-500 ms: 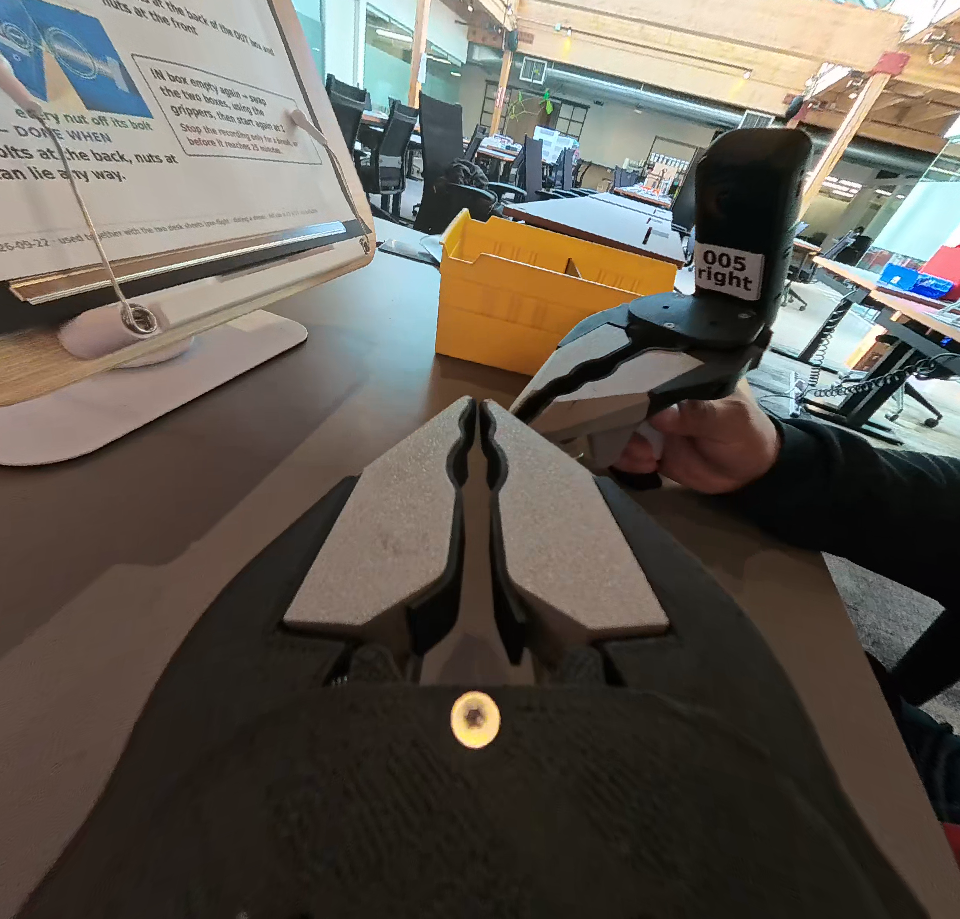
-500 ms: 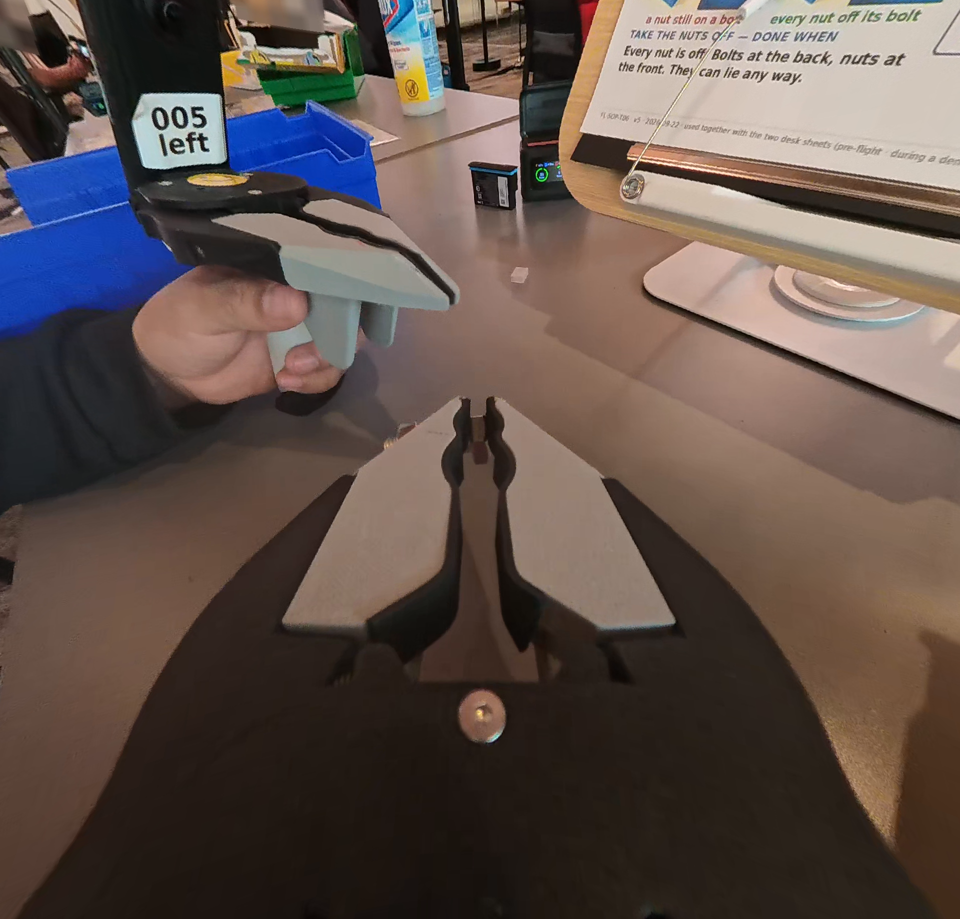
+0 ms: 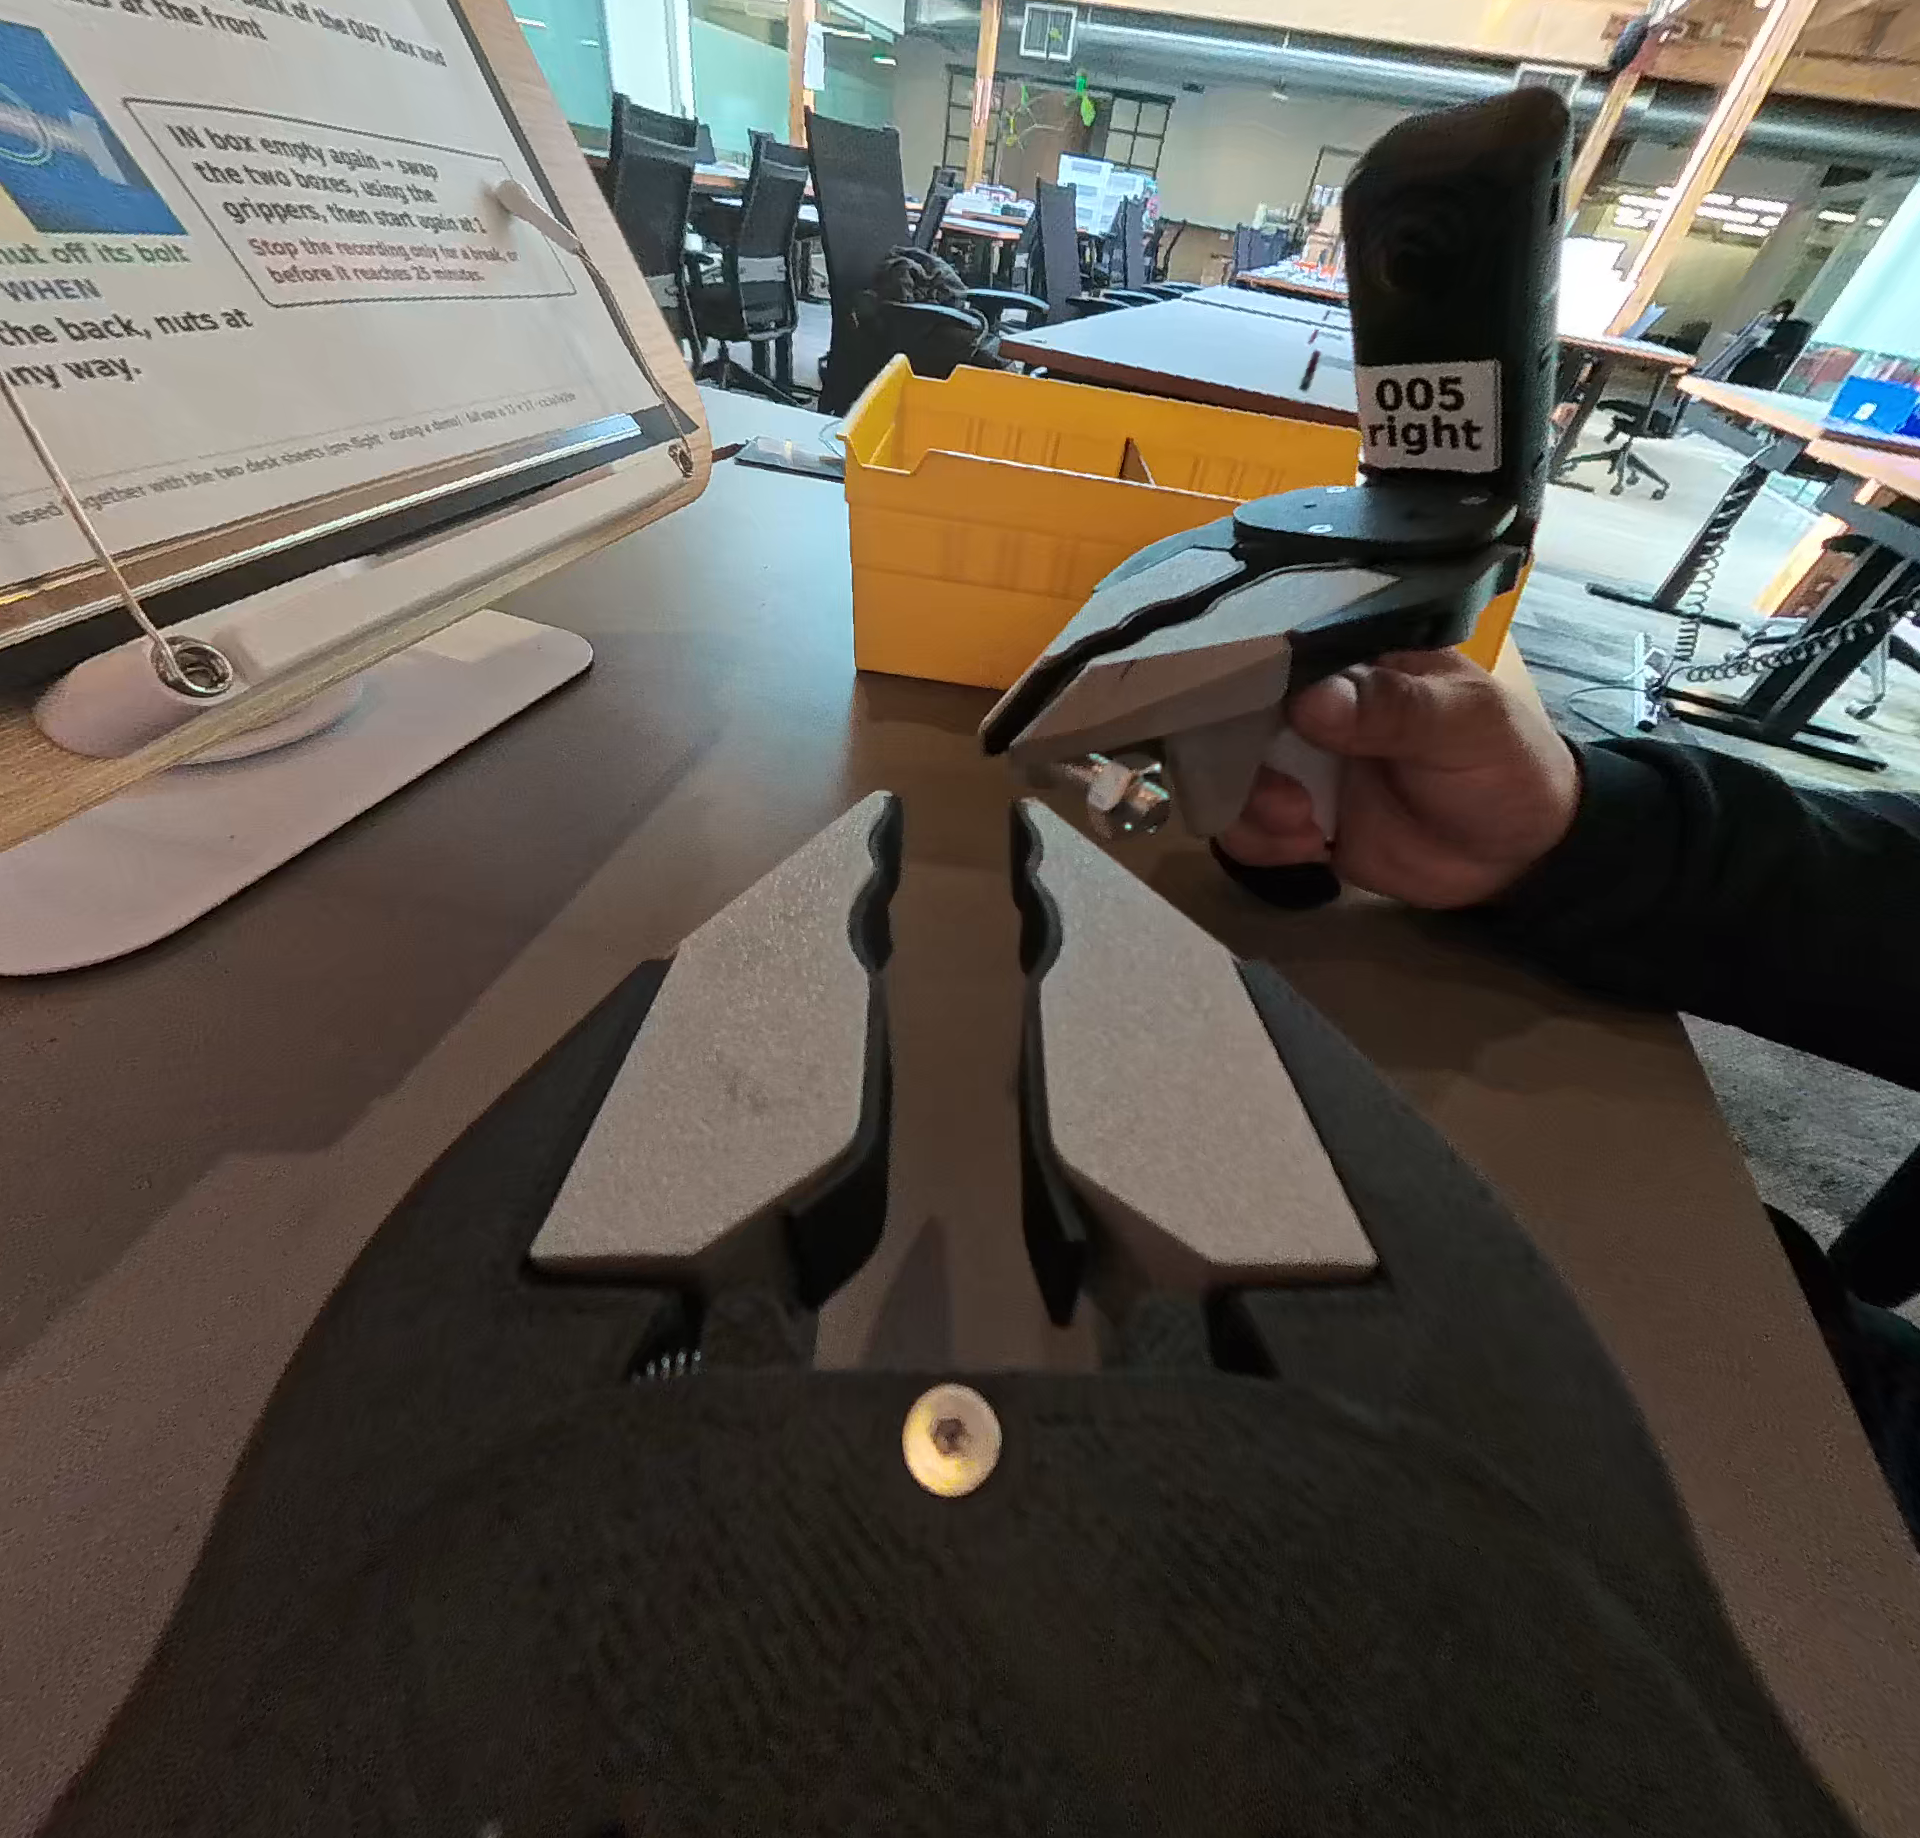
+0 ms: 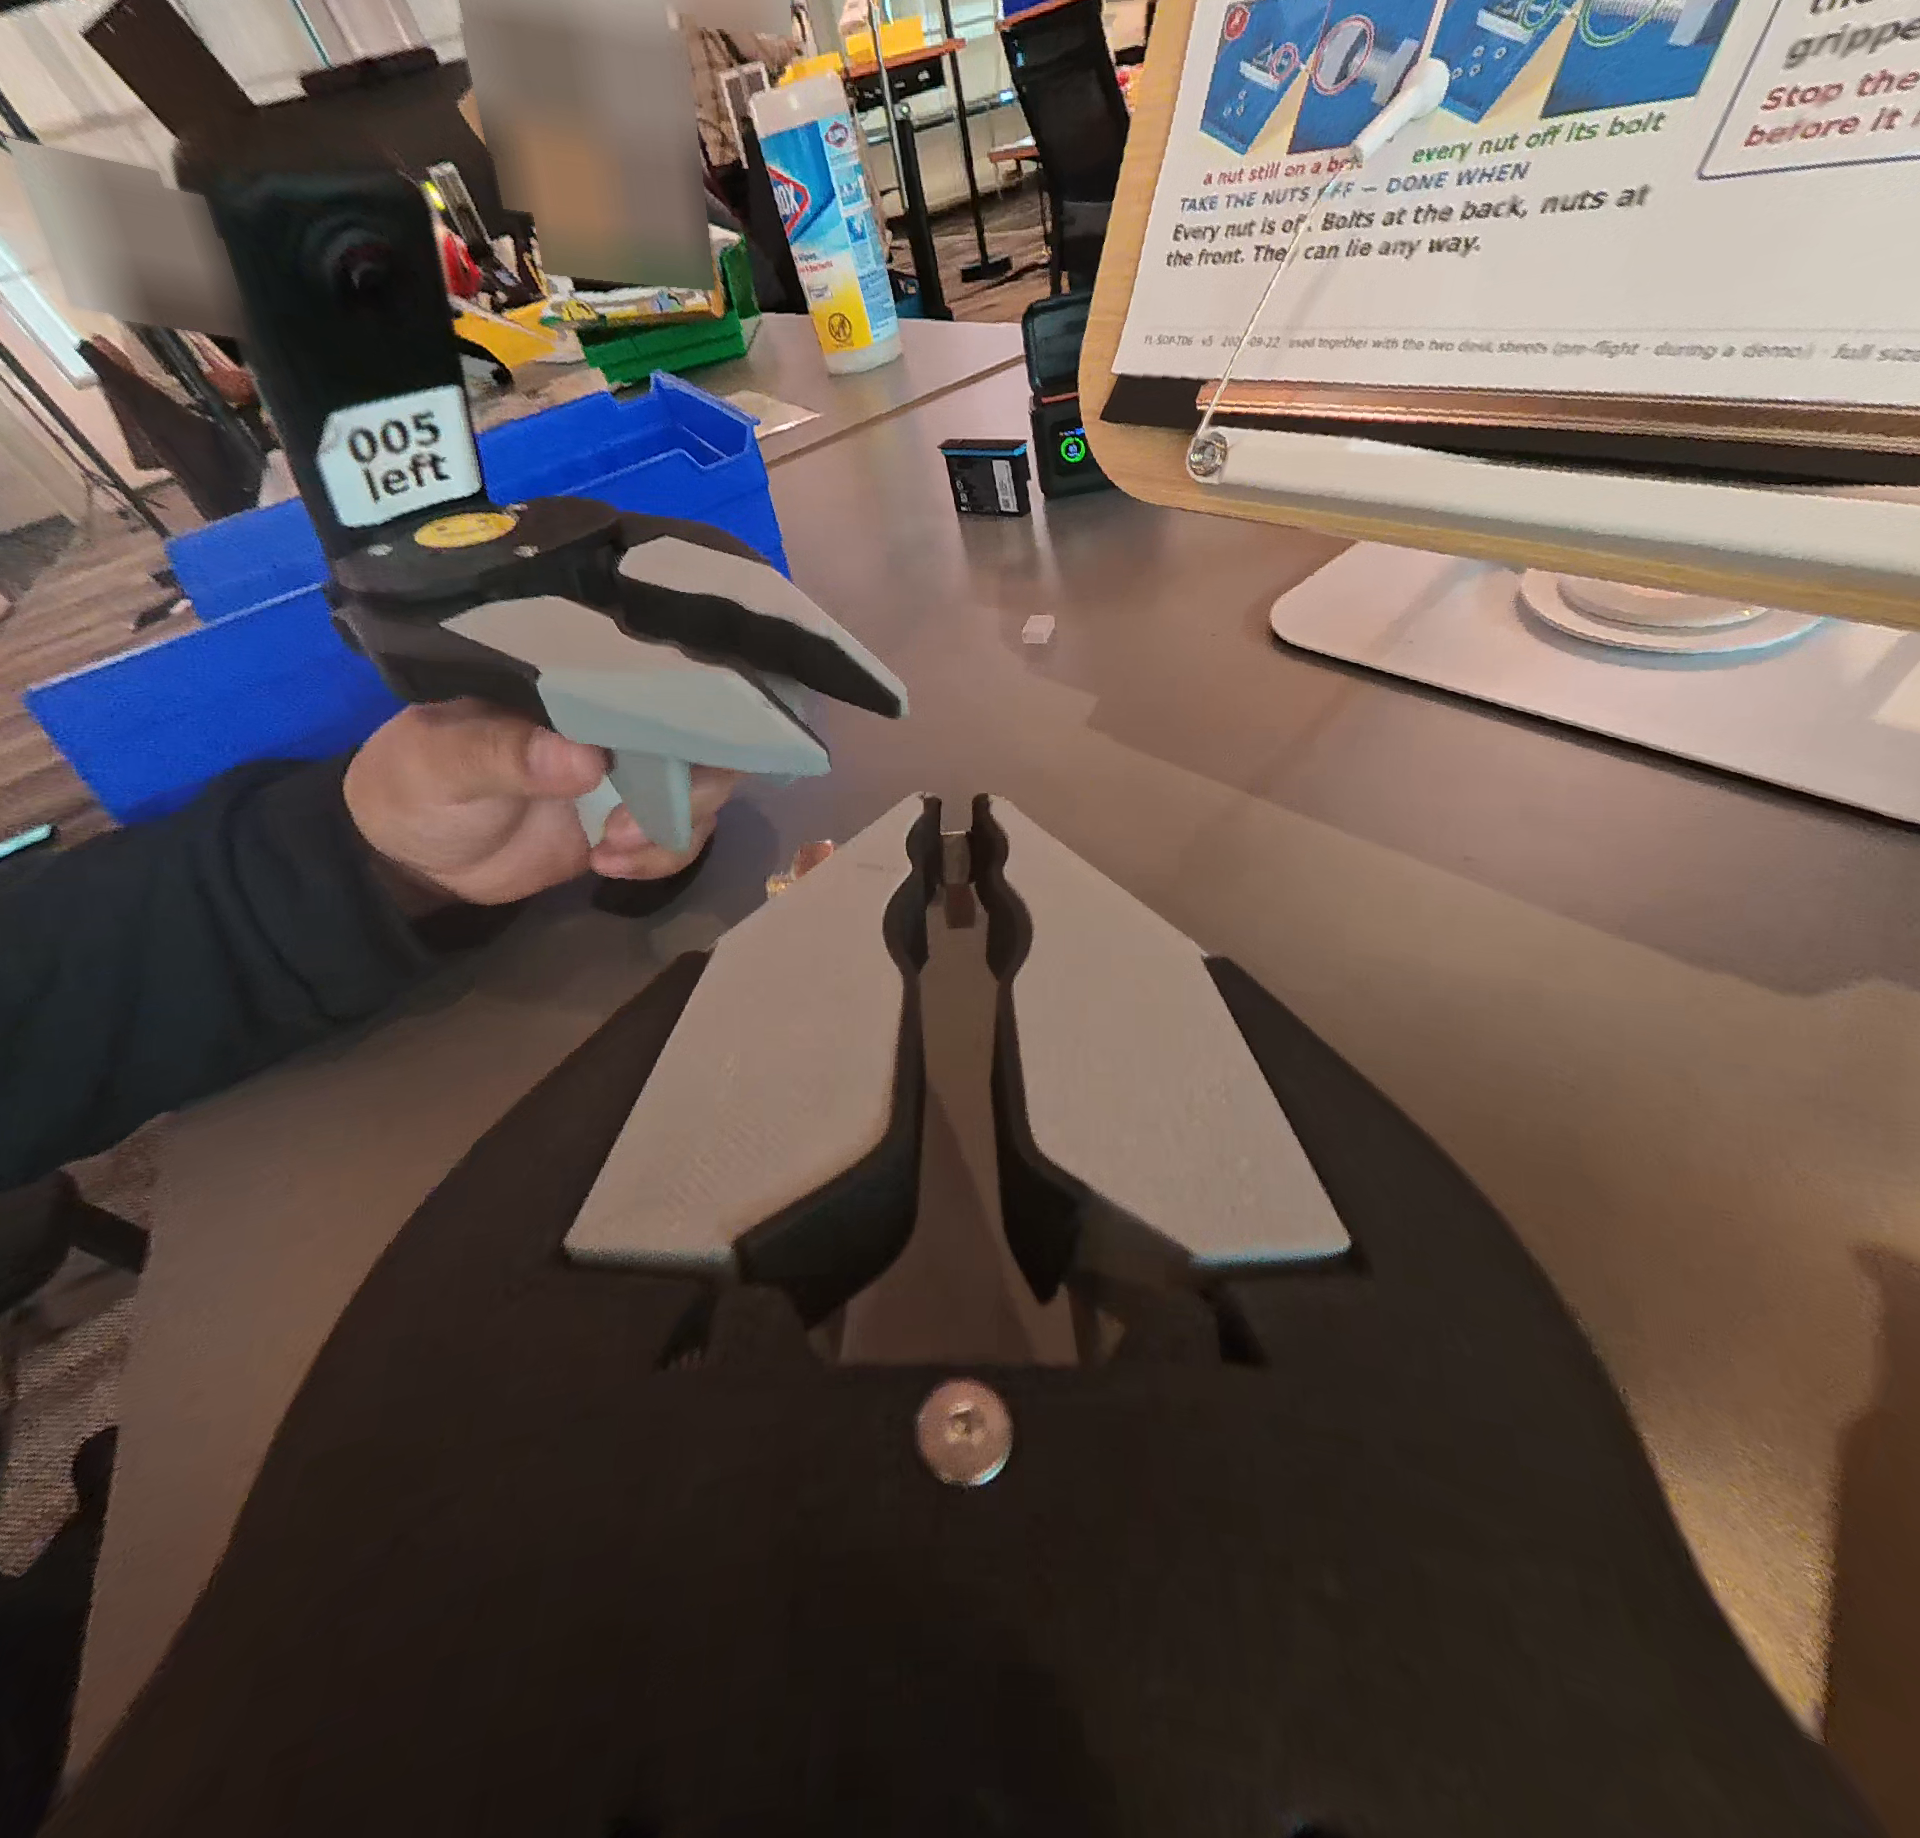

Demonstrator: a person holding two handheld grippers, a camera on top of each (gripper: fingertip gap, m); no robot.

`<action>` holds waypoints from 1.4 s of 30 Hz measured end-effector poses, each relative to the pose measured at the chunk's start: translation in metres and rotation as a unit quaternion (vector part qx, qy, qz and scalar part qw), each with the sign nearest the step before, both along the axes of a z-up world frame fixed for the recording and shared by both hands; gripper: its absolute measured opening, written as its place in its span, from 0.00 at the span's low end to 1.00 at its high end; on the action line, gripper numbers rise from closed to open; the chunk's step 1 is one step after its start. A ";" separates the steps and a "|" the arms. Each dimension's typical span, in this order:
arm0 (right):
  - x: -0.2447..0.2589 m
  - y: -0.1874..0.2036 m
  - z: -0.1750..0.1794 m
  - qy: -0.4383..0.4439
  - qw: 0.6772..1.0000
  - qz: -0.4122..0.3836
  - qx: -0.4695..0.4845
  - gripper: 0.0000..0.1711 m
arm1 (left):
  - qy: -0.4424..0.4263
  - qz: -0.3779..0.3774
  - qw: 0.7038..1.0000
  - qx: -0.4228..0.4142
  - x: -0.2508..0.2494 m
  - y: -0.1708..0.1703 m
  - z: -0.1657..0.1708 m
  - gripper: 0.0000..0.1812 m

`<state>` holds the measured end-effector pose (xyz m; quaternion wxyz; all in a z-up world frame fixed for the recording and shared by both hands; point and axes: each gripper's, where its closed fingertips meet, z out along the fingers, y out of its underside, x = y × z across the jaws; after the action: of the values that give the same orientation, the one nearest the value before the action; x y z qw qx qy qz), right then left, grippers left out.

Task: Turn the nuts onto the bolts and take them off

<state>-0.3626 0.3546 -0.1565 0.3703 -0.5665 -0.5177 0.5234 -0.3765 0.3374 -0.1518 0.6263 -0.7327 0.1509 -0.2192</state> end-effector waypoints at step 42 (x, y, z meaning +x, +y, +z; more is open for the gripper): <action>-0.050 0.050 0.014 0.055 0.996 0.048 -0.050 0.02 | -0.014 0.098 0.995 0.014 -0.053 0.035 0.005 0.20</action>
<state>-0.4126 0.4044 -0.1425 0.3433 -0.5294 -0.4964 0.5962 -0.4295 0.3725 -0.1471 0.6571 -0.7319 0.0733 -0.1648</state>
